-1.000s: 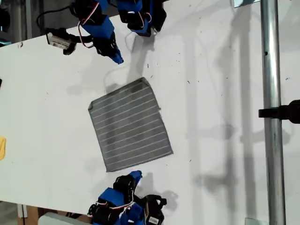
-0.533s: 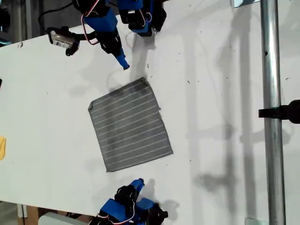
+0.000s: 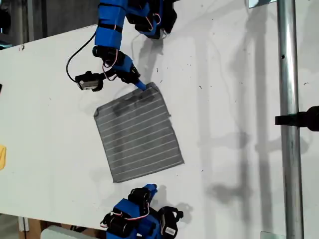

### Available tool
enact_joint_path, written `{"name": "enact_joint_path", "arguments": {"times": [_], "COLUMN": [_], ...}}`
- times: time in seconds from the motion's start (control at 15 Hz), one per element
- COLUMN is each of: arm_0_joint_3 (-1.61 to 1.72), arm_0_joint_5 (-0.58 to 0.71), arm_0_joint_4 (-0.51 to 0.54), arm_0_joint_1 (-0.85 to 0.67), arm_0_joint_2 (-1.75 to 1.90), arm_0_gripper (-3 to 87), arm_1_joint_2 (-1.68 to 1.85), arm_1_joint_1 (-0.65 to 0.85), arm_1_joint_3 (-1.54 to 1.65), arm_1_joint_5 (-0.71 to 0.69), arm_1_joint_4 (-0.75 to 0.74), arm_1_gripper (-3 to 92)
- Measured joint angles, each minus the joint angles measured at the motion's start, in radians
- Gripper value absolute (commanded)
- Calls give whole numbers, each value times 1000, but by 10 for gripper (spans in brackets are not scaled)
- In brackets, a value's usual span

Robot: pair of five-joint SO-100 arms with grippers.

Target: Grasp corners of a towel and fold twice.

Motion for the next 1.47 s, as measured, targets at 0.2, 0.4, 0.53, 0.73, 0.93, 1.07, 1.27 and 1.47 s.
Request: {"name": "enact_joint_path", "arguments": {"times": [0.2, 0.4, 0.53, 0.73, 0.93, 1.07, 1.27, 1.47], "arm_0_joint_3": [-83, -130, -133, -133, -147, -282, -617, -693], "arm_0_joint_5": [17, 21, 25, 23, 15, 44, 238, 374], "arm_0_joint_4": [-5, -3, 0, 0, 25, 61, 61, 51], "arm_0_joint_1": [0, 0, 0, 0, 0, -8, -12, -12], "arm_0_joint_2": [-81, -141, -149, -149, -189, -296, -537, -660], "arm_0_gripper": [12, 12, 12, 13, 39, 139, 360, 352], "arm_1_joint_2": [-202, -371, -506, -621, -646, -647, -647, -647], "arm_1_joint_1": [-31, -48, -58, -95, -100, -104, -104, -104], "arm_1_joint_3": [0, -3, -71, -204, -236, -239, -239, -239], "arm_1_joint_5": [0, 0, 0, -6, 0, 0, 0, 0], "arm_1_joint_4": [-138, -207, -216, -229, -218, -218, -218, -218], "arm_1_gripper": [265, 231, 58, -3, -3, -3, -3, -3]}}
